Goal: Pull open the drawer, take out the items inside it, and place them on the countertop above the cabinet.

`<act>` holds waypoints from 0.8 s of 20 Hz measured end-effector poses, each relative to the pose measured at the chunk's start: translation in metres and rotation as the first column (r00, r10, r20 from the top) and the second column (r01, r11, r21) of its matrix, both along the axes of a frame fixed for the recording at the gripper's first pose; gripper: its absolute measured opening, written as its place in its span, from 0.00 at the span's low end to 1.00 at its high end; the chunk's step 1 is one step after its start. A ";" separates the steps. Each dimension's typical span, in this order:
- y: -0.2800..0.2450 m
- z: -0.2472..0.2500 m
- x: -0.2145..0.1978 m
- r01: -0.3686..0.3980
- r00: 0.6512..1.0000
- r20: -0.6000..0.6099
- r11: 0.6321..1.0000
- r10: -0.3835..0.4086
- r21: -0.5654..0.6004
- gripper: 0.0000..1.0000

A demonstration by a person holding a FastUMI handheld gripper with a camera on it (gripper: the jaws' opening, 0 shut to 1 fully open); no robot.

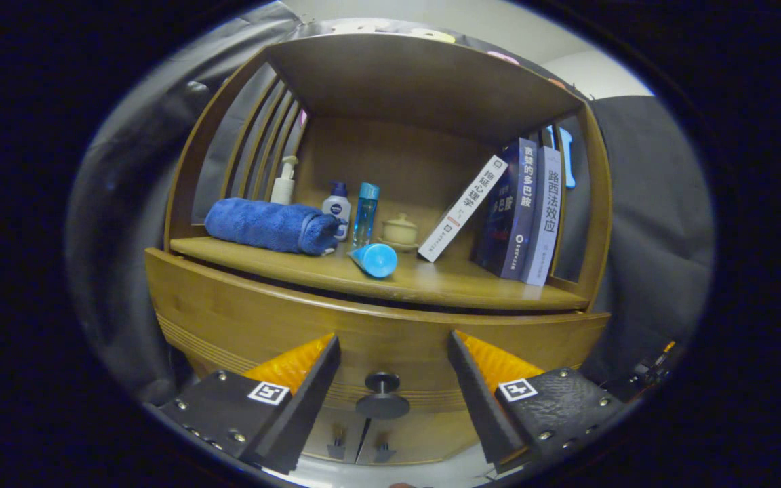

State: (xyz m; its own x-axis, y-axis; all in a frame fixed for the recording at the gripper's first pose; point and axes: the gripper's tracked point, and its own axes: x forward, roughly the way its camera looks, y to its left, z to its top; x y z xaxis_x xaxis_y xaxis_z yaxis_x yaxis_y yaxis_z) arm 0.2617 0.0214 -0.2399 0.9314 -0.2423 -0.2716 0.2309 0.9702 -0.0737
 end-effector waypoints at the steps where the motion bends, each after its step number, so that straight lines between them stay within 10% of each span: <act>1: 0.000 0.000 0.002 0.000 1.000 -0.001 1.000 0.000 -0.003 0.96; 16: -0.005 -0.002 0.021 -0.010 1.000 0.002 0.999 0.010 -0.048 0.96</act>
